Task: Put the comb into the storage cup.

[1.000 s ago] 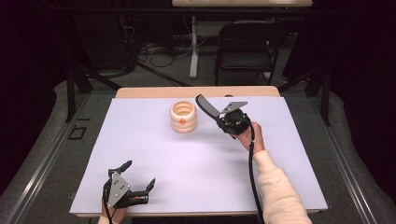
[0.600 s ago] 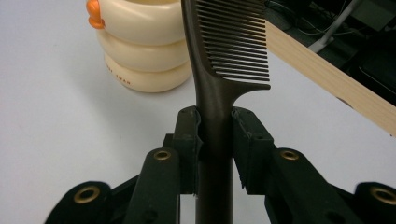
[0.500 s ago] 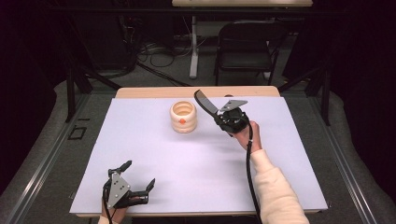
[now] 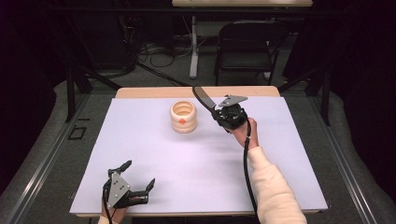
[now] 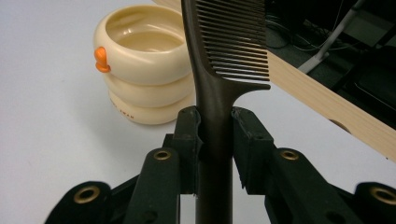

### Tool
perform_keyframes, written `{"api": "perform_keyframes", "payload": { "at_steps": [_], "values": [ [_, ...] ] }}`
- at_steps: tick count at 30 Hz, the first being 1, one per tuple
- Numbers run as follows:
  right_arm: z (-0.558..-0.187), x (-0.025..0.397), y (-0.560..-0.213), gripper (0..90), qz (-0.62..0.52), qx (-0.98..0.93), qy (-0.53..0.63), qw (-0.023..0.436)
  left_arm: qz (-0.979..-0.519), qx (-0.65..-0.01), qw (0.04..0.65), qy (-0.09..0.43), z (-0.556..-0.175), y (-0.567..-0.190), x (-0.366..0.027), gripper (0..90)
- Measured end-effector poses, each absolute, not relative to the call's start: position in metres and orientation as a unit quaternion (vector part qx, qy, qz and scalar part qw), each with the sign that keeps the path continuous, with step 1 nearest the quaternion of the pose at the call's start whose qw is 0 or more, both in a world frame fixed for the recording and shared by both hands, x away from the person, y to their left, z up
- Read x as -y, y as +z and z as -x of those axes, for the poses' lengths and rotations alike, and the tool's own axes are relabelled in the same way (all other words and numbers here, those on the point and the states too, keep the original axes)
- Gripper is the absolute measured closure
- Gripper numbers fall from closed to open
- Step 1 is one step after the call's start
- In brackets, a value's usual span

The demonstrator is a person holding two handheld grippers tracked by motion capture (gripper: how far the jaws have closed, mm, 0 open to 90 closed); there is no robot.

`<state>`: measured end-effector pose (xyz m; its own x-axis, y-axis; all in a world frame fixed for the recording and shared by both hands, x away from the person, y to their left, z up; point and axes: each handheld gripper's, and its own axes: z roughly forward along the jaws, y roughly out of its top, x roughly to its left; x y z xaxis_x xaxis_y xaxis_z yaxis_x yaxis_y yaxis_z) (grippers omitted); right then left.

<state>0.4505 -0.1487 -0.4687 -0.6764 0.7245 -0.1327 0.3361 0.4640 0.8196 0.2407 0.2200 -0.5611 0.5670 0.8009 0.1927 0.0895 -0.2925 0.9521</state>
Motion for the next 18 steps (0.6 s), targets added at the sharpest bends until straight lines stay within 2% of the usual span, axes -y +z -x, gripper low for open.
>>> {"api": "perform_keyframes", "payload": {
  "at_steps": [18],
  "values": [
    [-0.453,0.137,-0.460,72.6,-0.316,-0.814,0.426,0.237,-0.724,-0.307,0.510,0.350,-0.241,-0.561,-0.221,0.9]
  ]
}}
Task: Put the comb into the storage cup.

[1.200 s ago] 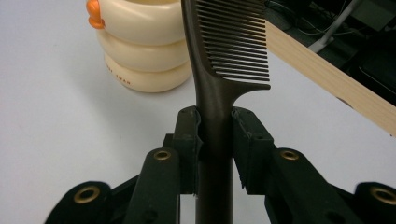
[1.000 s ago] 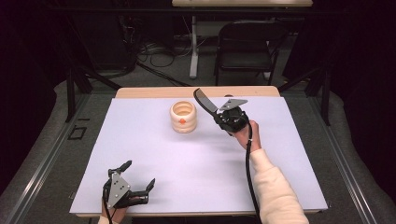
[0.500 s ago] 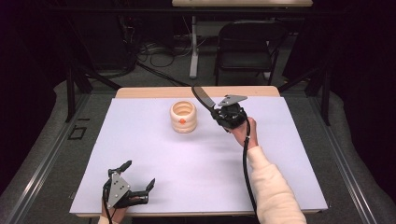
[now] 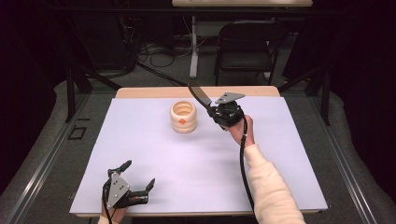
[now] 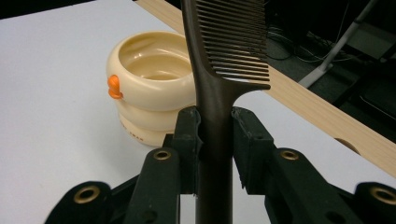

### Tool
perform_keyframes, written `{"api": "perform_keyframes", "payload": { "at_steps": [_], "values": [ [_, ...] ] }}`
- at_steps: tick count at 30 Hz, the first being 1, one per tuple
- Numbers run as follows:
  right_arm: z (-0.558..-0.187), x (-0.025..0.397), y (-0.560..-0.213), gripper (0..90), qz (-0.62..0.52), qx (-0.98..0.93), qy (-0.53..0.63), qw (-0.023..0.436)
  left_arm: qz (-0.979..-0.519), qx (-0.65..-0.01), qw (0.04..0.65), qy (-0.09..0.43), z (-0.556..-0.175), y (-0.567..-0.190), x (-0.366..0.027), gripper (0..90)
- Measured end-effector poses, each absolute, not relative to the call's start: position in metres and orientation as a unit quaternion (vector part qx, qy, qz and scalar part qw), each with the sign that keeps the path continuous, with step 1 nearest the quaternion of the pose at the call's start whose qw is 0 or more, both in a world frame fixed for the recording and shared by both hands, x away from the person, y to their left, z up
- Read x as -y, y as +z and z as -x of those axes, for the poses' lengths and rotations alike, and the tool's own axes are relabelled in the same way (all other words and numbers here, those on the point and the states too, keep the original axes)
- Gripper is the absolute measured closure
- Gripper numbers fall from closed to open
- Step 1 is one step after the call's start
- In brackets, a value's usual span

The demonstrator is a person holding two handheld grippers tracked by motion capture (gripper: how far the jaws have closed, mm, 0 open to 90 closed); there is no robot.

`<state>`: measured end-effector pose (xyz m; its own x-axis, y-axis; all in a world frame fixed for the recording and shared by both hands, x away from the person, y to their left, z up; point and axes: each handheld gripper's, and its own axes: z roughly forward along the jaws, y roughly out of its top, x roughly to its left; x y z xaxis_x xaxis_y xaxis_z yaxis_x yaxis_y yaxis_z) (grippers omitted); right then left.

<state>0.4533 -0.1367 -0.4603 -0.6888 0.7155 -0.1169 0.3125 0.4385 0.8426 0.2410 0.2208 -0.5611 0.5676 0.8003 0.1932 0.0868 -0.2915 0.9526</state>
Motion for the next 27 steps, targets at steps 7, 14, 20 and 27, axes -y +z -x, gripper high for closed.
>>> {"api": "perform_keyframes", "payload": {
  "at_steps": [7,14,20,27],
  "values": [
    [-0.454,0.131,-0.457,72.6,-0.311,-0.812,0.432,0.237,-0.723,-0.307,0.512,0.349,-0.241,-0.561,-0.221,1.0],
    [-0.454,0.124,-0.456,72.6,-0.306,-0.812,0.434,0.240,-0.723,-0.306,0.511,0.350,-0.241,-0.561,-0.221,1.0],
    [-0.454,0.120,-0.453,72.6,-0.304,-0.810,0.441,0.240,-0.722,-0.306,0.511,0.350,-0.241,-0.561,-0.221,0.9],
    [-0.456,0.115,-0.450,72.5,-0.300,-0.807,0.447,0.242,-0.723,-0.306,0.511,0.351,-0.241,-0.561,-0.221,1.0]
  ]
}}
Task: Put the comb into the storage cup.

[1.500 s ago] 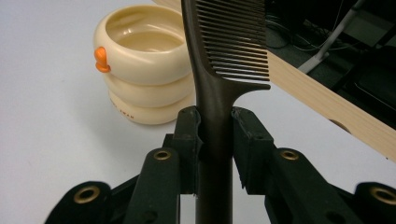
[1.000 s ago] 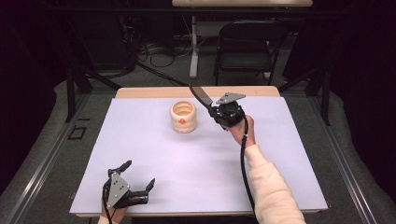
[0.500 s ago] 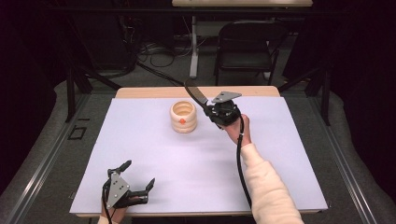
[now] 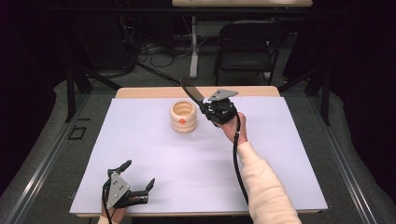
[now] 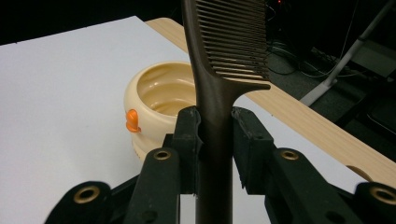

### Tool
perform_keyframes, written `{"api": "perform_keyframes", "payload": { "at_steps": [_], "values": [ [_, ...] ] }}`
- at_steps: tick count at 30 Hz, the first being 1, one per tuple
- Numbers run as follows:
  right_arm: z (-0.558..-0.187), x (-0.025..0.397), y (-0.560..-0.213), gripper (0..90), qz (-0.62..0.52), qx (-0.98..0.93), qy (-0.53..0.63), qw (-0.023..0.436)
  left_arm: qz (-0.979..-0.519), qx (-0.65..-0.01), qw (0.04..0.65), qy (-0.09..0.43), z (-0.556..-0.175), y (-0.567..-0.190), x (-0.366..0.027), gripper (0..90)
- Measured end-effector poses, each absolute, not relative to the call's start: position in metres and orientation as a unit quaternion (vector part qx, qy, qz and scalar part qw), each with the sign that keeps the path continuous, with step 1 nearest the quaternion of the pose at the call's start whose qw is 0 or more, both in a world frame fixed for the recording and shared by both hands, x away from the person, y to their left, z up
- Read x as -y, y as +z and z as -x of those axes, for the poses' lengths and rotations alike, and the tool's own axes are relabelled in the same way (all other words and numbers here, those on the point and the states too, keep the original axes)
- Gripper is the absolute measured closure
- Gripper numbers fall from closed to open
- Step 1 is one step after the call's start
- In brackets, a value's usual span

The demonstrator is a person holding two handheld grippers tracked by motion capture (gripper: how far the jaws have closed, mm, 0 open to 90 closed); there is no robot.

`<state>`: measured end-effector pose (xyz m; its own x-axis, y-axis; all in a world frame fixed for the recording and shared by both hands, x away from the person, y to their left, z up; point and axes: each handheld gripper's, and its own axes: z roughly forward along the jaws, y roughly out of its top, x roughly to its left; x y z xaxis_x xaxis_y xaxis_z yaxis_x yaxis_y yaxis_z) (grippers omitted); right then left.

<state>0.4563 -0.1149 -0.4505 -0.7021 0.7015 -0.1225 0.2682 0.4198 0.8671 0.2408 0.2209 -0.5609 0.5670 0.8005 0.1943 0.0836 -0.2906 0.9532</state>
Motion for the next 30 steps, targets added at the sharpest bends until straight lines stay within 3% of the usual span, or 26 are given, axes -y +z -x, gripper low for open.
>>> {"api": "perform_keyframes", "payload": {
  "at_steps": [30],
  "values": [
    [-0.465,0.091,-0.436,72.6,-0.293,-0.797,0.474,0.233,-0.720,-0.307,0.513,0.351,-0.240,-0.560,-0.223,1.0]
  ]
}}
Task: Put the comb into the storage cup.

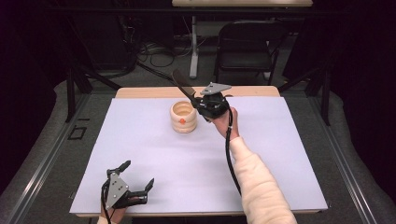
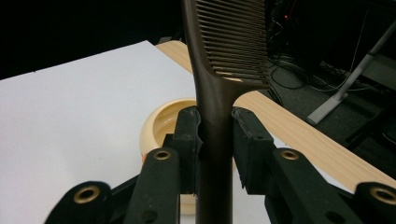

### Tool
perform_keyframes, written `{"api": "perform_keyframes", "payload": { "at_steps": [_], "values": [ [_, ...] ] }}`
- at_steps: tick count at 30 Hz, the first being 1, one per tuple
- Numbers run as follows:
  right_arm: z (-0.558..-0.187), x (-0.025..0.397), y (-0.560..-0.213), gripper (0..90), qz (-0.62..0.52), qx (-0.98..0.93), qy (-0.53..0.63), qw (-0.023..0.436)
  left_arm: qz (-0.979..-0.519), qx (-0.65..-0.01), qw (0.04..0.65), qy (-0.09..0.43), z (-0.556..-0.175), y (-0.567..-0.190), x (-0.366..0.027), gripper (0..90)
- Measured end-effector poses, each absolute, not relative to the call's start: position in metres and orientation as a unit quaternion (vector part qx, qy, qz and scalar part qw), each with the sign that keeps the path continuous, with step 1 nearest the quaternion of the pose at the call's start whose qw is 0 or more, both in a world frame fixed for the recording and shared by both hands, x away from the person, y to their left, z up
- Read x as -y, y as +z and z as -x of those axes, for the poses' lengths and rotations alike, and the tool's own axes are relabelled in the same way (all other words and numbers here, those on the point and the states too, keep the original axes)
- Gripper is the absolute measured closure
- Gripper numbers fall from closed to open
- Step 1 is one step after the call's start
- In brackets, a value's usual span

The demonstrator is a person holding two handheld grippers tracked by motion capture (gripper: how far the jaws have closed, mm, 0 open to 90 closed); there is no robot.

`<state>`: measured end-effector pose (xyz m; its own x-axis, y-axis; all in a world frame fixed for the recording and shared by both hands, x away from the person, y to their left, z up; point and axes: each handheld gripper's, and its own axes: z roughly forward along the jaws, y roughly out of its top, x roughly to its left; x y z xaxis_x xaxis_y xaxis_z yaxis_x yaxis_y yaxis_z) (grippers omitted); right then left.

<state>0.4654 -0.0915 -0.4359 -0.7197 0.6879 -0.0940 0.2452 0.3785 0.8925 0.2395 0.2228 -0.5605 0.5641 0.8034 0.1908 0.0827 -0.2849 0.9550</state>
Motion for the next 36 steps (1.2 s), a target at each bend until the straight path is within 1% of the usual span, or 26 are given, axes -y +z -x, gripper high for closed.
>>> {"api": "perform_keyframes", "payload": {
  "at_steps": [23,36],
  "values": [
    [-0.478,0.076,-0.434,72.5,-0.293,-0.789,0.490,0.227,-0.718,-0.310,0.516,0.350,-0.240,-0.561,-0.224,1.0],
    [-0.482,0.075,-0.431,72.5,-0.290,-0.780,0.501,0.236,-0.717,-0.309,0.516,0.352,-0.240,-0.560,-0.224,1.0]
  ]
}}
